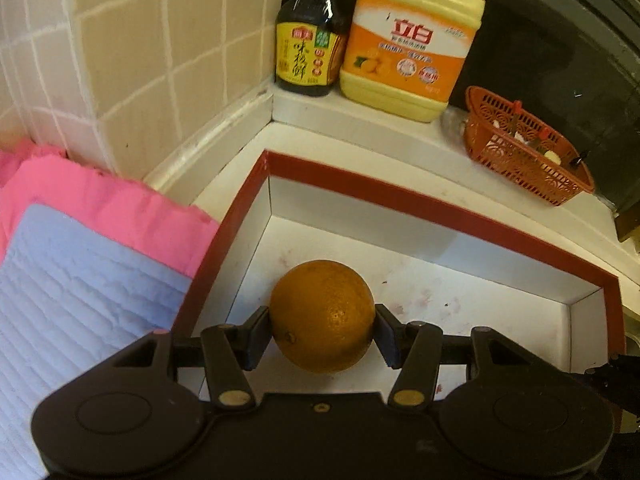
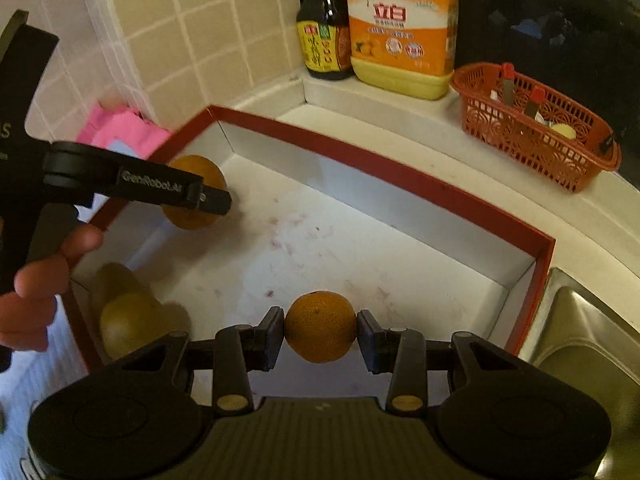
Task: Organize fruits
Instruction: 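Carry the orange and tangerine into the tray and open both tools, then withdraw both open tools from the tray back over the fruit mat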
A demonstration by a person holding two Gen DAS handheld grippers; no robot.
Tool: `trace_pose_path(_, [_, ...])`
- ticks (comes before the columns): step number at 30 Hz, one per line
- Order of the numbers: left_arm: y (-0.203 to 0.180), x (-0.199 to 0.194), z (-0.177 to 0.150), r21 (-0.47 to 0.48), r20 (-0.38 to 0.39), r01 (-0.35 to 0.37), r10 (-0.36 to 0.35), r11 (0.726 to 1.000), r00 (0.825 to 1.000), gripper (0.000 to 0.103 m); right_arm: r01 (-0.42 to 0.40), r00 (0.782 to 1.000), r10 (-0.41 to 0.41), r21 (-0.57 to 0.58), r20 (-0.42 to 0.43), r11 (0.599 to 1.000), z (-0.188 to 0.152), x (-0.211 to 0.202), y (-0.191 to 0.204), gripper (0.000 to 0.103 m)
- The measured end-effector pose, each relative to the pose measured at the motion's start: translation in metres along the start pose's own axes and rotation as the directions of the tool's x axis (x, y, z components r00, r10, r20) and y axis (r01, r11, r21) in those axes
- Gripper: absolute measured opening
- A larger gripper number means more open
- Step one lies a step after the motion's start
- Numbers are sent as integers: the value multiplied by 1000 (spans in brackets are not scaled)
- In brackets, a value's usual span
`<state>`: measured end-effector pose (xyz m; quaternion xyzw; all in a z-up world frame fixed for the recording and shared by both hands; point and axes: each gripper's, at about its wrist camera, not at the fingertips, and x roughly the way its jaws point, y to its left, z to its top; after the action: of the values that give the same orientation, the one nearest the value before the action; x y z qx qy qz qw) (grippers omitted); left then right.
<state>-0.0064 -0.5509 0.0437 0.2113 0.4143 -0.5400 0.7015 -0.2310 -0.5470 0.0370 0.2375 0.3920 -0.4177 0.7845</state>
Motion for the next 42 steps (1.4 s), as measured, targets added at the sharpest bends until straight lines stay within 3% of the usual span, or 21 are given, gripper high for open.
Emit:
trace_pose_path(3, [-1,0,-1,2,2,4,-4,1000,1000,66,3,1000,-3,0,-11,1000,-2,3,-3,42])
trace_pose_path(5, [-1,-2,-1,-14,13,-12,13,1000,1000,72,6,1000,-6,3,-2,1000,-4,0,-2,44])
trace_pose_path(6, [-1,-8,-1,-15,31,-15,16,1000,999,77,7,1000,-7,8,4,1000,-3,-2,-2,47])
trace_pose_path(11, [2,-52,1,-15,112,-8,9,1000,994,78,19,998,-20,17,54,1000,1,-27,-2,68])
trace_pose_path(15, [14,-94,-7,-37,164,-28,34,999,986,78,13,995,-20,65,101,998,4,-53,-6,71])
trace_pose_path(20, [43,-153,-37,-99,228,-56,77,994,971,78,-2,987,-15,107,162,994,6,-83,1,74])
trace_pose_path(24, [79,-201,-78,-218,272,-65,124,974,954,79,-41,979,17,117,201,992,7,-102,19,75])
trace_pose_path(28, [118,-245,-132,-341,283,-88,191,936,940,79,-80,973,60,80,223,994,7,-114,51,76])
trace_pose_path(33, [165,-302,-203,-491,289,-137,309,861,906,79,-123,967,110,42,231,991,1,-118,102,78])
trace_pose_path(37, [194,-346,-262,-581,270,-194,412,791,870,79,-186,961,185,-12,206,982,-6,-116,152,80])
trace_pose_path(42, [223,-391,-329,-672,220,-276,542,687,811,80,-225,951,243,-114,189,968,-21,-111,220,82])
